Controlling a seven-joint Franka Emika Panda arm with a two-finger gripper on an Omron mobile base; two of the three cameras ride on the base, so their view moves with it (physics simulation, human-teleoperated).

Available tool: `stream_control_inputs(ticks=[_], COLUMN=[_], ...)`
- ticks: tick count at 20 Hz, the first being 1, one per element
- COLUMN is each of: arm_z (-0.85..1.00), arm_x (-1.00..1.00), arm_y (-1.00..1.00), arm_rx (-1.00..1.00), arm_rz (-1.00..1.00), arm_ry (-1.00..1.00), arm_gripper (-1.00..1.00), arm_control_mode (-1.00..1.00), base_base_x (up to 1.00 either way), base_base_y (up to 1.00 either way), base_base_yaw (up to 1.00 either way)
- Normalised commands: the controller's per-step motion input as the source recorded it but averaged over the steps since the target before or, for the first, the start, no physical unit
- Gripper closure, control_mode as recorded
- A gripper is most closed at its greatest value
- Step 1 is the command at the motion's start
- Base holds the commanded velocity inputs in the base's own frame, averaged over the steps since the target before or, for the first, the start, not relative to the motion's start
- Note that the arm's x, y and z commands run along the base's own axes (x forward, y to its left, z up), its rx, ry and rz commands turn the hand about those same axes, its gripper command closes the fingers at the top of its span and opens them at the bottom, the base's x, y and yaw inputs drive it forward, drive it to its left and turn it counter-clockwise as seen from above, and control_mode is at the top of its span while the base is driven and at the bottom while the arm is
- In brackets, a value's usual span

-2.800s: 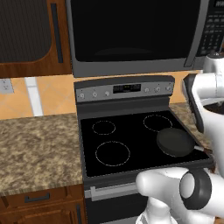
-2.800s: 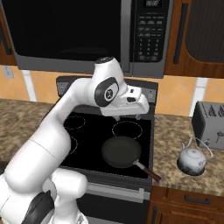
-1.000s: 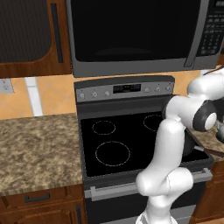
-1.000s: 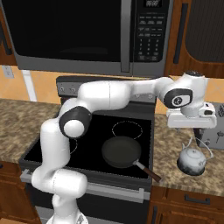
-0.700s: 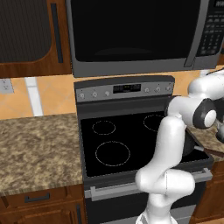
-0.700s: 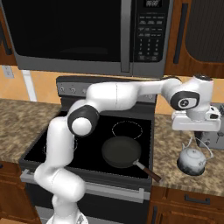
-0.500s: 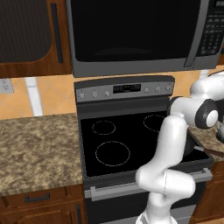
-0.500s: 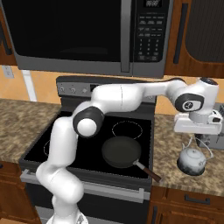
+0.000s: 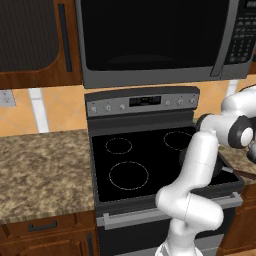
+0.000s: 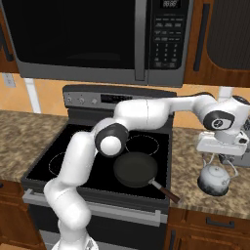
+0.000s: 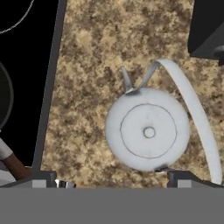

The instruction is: Pick the kettle from the counter and place it on a stove burner. Then turn the burner on.

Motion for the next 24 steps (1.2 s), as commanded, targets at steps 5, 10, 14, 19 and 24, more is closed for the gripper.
stream_control_inputs(ticks=[5,10,14,19,24], arm_z=[-0.14,0.0,-0.09,-0.21,-0.24], arm_x=[0.05,0.11,0.19,0.11,0.01], arm_y=[-0.02,-0.09,-0.13,-0.3,-0.23], arm_rx=[0.02,0.0,0.0,0.0,0.0], arm_rz=[0.01,0.0,0.0,0.0,0.0], arm_ry=[0.0,0.0,0.0,0.01,0.02], arm_gripper=[-1.0,-1.0,-1.0,-1.0,-1.0], arm_control_mode=[-1.0,-1.0,-1.0,-1.0,-1.0], base_base_x=[0.0,0.0,0.0,0.0,0.0], base_base_y=[0.0,0.0,0.0,0.0,0.0], base_base_yaw=[0.0,0.0,0.0,0.0,0.0])
